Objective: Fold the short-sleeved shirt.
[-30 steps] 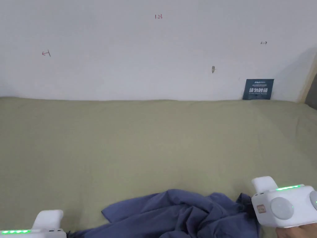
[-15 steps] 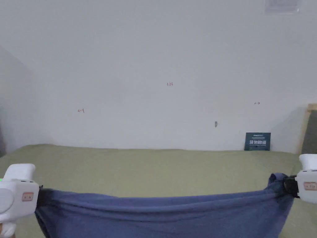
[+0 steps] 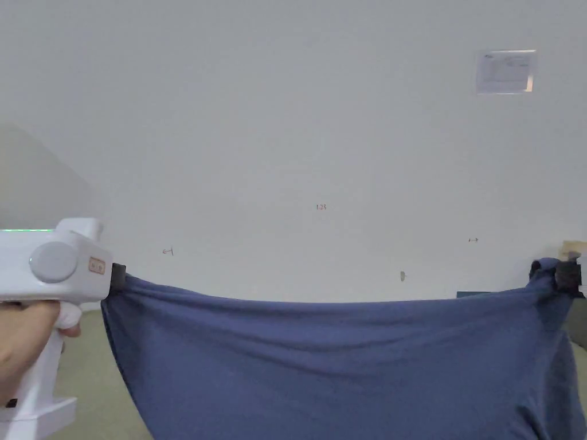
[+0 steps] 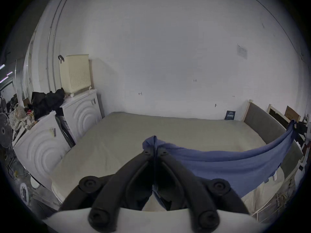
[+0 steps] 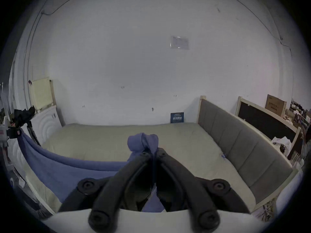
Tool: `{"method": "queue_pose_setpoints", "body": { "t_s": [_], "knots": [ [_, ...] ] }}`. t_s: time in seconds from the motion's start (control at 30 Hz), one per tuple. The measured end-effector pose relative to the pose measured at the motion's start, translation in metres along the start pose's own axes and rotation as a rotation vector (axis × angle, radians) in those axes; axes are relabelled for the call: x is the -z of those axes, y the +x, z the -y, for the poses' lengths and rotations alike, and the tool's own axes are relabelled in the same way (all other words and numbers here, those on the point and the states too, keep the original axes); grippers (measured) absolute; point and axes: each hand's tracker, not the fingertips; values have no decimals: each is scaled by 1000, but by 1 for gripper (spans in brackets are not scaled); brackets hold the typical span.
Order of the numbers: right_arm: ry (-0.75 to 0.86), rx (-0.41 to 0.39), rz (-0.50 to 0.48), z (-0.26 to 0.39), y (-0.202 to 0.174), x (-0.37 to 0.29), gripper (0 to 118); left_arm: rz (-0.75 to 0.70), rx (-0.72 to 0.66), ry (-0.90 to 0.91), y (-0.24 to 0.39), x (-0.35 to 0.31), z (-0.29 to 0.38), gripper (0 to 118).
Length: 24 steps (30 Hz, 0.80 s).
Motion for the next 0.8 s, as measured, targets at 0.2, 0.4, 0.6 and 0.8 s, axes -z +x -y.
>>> {"method": "queue_pose_setpoints", "body": {
  "t_s": [0.2, 0.4, 0.6, 0.8],
  "knots": [
    [9, 33, 15, -28, 5, 25, 2, -22, -17, 16, 12, 21, -39, 3],
    [15, 55, 51, -61, -6, 77, 2, -92, 12, 65, 32, 62, -79, 3],
    [9, 78, 64, -75, -15, 145, 2, -170, 61, 77, 53, 127, -95, 3],
    [-44, 43, 100, -54, -23, 219, 2, -181, 55, 45, 64, 196, -87, 3]
  ]
}}
